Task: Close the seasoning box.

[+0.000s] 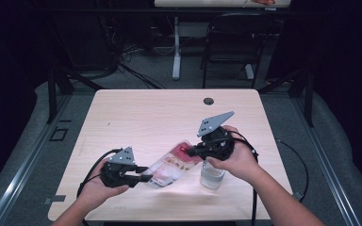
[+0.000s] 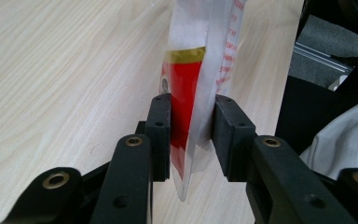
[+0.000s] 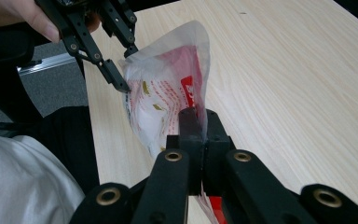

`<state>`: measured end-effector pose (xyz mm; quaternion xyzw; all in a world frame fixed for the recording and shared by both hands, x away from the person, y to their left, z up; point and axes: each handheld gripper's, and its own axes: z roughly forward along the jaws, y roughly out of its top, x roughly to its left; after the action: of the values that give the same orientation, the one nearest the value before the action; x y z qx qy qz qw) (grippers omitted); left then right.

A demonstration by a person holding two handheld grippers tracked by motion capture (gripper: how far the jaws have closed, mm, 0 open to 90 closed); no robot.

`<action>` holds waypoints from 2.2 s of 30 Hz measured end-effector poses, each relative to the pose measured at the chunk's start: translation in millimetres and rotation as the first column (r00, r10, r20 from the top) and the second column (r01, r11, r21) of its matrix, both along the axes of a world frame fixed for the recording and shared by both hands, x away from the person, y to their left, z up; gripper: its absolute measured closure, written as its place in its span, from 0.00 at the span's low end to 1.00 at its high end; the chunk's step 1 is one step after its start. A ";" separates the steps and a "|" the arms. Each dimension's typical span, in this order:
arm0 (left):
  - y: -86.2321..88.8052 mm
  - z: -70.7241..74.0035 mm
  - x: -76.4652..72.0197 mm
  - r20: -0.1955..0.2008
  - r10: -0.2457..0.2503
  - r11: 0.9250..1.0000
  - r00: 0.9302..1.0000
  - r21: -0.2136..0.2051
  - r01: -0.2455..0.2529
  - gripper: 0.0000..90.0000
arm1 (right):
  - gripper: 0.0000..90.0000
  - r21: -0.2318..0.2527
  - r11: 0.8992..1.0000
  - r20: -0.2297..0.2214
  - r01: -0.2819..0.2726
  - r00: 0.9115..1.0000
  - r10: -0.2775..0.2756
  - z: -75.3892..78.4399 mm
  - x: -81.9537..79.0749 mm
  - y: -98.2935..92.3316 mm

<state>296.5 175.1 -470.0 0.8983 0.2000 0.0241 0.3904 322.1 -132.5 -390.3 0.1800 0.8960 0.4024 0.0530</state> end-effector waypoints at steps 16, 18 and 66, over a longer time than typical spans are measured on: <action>3.0 9.7 4.5 -0.002 0.009 1.000 1.000 -0.003 -0.009 0.81 | 1.00 0.013 1.000 -0.026 0.022 0.999 -0.021 -13.7 0.3 -12.2; 1.8 10.6 5.2 -0.001 0.003 1.000 1.000 0.002 -0.003 0.81 | 1.00 0.019 0.999 -0.027 0.029 0.999 -0.029 -15.1 -0.1 -13.5; -7.6 44.8 9.6 0.016 -0.006 1.000 1.000 0.010 0.006 0.85 | 0.99 0.080 0.993 -0.052 0.084 0.995 -0.080 -32.5 -4.1 -38.8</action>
<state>306.1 167.5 -425.2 0.9006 0.1944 0.0310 0.3874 318.0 -171.3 -422.7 0.2284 0.8716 0.4318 0.0400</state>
